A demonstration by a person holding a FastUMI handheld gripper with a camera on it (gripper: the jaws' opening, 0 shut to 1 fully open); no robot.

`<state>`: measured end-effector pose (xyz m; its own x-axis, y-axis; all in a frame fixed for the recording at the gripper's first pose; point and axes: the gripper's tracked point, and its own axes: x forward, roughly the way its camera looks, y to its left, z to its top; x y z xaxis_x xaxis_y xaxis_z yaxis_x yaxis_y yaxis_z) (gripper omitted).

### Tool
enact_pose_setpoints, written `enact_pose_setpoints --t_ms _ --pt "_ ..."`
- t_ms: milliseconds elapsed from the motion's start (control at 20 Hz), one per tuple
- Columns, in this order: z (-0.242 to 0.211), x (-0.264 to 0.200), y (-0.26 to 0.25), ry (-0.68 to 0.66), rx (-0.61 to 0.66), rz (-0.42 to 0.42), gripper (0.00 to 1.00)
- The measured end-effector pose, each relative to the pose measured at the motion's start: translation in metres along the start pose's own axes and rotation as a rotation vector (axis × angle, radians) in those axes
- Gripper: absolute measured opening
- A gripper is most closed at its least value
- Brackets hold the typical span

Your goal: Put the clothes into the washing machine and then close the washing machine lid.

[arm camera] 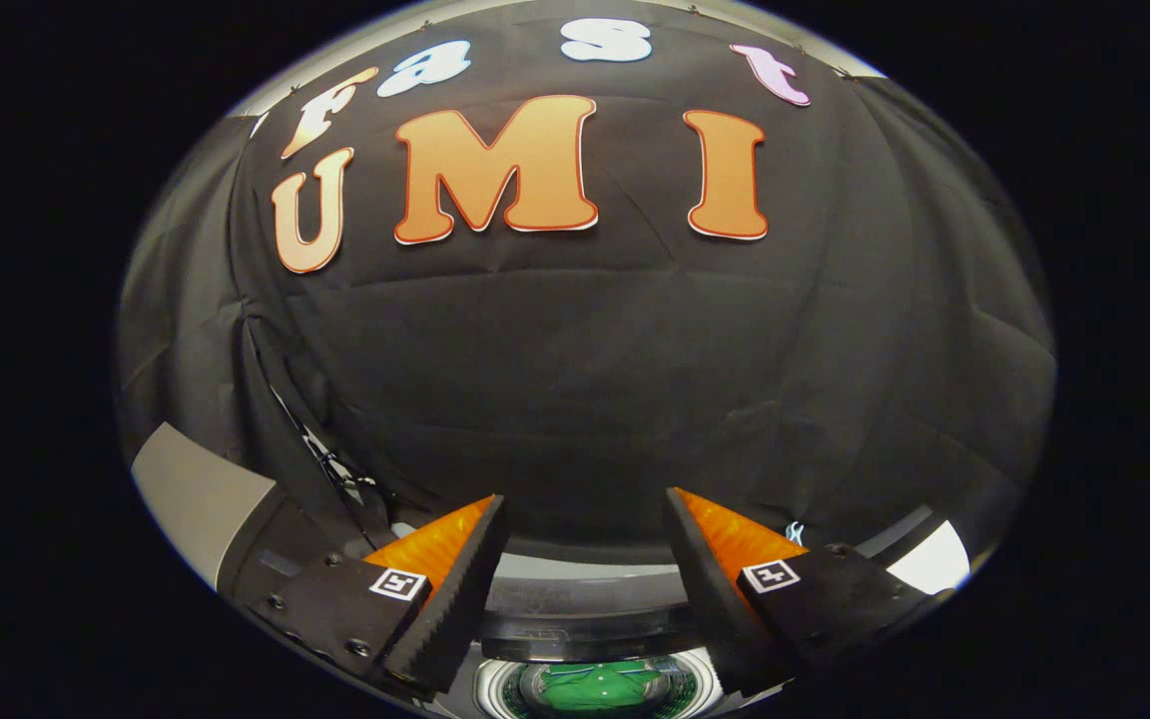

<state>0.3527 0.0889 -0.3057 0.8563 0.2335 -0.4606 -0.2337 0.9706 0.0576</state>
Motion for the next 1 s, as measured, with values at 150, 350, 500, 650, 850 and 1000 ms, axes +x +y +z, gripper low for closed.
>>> enact_pose_setpoints --t_ms 150,350,500,650,850,1000 --pt "-0.012 -0.020 -0.001 -0.011 -0.005 -0.001 0.99" --pt "-0.029 -0.041 -0.003 -0.004 -0.002 -0.009 0.99" --pt "-0.043 -0.054 -0.003 0.003 0.000 -0.021 0.99" --pt "-0.063 -0.069 -0.004 0.028 0.002 -0.025 0.99" --pt "-0.118 -0.093 -0.003 0.122 0.027 -0.025 0.99" --pt "-0.150 -0.095 -0.008 0.185 0.036 -0.048 0.99"
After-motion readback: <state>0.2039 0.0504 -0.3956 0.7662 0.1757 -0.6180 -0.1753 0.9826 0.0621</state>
